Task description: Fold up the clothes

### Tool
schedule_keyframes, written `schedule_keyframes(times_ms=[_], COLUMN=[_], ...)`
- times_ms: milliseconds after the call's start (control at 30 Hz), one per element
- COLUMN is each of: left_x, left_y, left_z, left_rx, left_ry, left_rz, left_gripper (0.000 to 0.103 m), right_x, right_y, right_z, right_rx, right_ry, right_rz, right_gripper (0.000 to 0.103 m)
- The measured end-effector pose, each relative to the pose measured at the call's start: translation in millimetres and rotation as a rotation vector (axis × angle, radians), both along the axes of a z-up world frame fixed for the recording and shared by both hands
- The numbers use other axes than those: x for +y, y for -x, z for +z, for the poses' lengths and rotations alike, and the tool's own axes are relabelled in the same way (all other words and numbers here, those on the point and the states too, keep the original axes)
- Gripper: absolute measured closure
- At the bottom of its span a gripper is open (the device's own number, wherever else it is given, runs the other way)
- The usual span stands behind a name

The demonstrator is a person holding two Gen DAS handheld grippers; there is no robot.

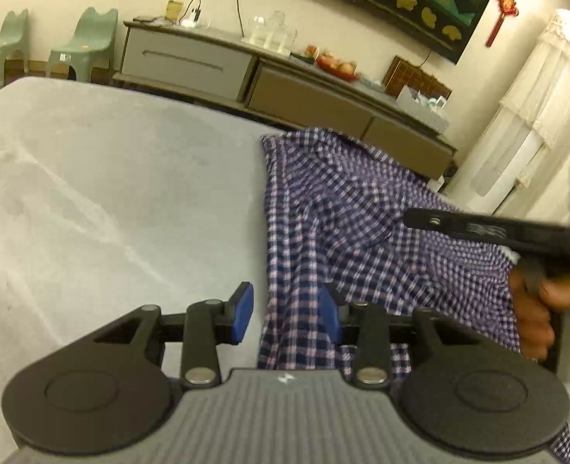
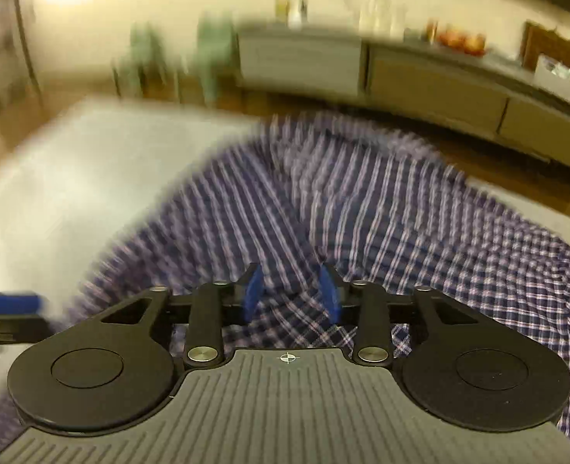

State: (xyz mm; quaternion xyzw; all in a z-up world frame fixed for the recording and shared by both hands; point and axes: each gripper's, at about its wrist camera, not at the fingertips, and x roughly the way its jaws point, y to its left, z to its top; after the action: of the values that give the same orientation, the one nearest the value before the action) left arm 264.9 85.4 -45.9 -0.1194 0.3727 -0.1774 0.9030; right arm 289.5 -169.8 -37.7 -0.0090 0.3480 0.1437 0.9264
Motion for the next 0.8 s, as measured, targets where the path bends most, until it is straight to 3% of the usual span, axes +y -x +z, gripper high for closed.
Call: schedule_keyframes(times_ms=[33,67,133,167,233,300,400,567,667,733,767,800], left_x=[-3.2,-6.8,-21.3,-26.4,-30.3,-29.0,-28.4,-47.1,-64.4,-72.7,-77.0,-81.4], left_y=[0.0,0.0,-0.7,1.5,4.8,8.0,13.1,16.2,20.6,27.6,32.2,37.0], left_z=[-0.2,-0.6,-7.6,-10.2,-8.7,4.3,26.6,43.6,44.9,43.3,44.9,46.6], left_rx=[0.007,0.015,0.058,0.057,0.045,0.014,-0.025,-0.041,-0.046,-0.044,-0.048,-0.052], left_ry=[-0.002,-0.004,-0.100,-0.144,-0.176,-0.157,-0.085,-0.038,-0.041,-0.034,-0.020,-0.005], left_rz=[-0.019,-0.040,-0.085,-0.080,-0.071,-0.050,-0.042,-0.084,-0.114,-0.126,-0.135,-0.145], left_gripper=[0.063,0.059,0.059,0.059,0.060,0.059,0.057,0.054,0.054,0.053,0.051,0.047], right_x=[-2.8,-4.9,-14.6,-29.1,-76.3,-130.9,-198.2,-255.3,-262.4,-260.1,-256.8,-252.8], right_y=[9.5,14.6,27.9,39.7,75.9,111.0,154.7,196.4,194.0,183.5,180.6,179.6], right_z=[2.3,-5.0,-21.5,-19.2,0.5,13.4,13.8,-9.1,-20.3,-26.8,-25.1,-21.5], right_rx=[-0.001,0.045,0.113,0.092,0.009,-0.047,-0.049,-0.001,0.035,0.071,0.090,0.097], right_ry=[-0.022,0.028,0.177,0.177,0.045,-0.068,-0.103,-0.116,-0.219,-0.271,-0.265,-0.253], right_rz=[0.009,0.014,-0.006,-0.040,-0.163,-0.316,-0.494,-0.605,-0.530,-0.440,-0.418,-0.399], right_gripper=[0.038,0.035,0.043,0.042,0.033,0.018,0.018,0.014,0.015,0.050,0.082,0.087])
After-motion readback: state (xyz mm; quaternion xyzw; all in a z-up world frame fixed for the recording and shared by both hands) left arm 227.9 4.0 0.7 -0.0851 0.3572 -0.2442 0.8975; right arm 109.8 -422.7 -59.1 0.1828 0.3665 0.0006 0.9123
